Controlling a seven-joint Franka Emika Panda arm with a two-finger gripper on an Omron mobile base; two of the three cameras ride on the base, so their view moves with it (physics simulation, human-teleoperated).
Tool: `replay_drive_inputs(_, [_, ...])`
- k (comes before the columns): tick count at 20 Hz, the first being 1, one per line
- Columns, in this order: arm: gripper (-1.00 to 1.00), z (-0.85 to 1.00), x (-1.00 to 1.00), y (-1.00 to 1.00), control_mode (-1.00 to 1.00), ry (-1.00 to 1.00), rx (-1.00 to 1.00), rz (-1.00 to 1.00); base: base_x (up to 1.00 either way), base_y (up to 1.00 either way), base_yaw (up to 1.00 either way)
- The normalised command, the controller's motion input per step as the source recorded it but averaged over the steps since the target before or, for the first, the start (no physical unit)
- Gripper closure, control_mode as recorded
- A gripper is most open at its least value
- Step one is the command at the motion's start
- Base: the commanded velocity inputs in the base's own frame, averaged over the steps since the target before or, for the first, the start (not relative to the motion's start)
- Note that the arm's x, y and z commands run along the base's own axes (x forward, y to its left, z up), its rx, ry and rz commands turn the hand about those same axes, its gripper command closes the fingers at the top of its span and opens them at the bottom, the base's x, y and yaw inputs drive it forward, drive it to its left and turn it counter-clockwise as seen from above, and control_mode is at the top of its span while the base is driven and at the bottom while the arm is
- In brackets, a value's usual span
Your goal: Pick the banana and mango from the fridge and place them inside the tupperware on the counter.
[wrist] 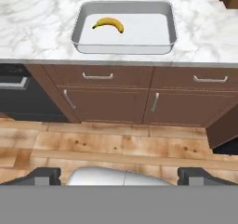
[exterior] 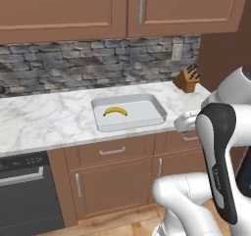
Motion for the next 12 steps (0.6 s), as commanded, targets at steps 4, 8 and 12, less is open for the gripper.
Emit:
replay_drive_inputs(4, [-1.00, 0.00, 0.00, 0.00, 1.00, 0.00, 0.00, 0.00, -1.00, -0.47, -0.06])
replay_drive_inputs(8, [-1.00, 0.00, 0.00, 0.00, 1.00, 0.00, 0.00, 0.00, -1.00, -0.63, -0.07])
replay_drive_inputs(12, [-1.00, 0.00, 0.00, 0.00, 1.00, 0.00, 0.00, 0.00, -0.71, -0.99, -0.08])
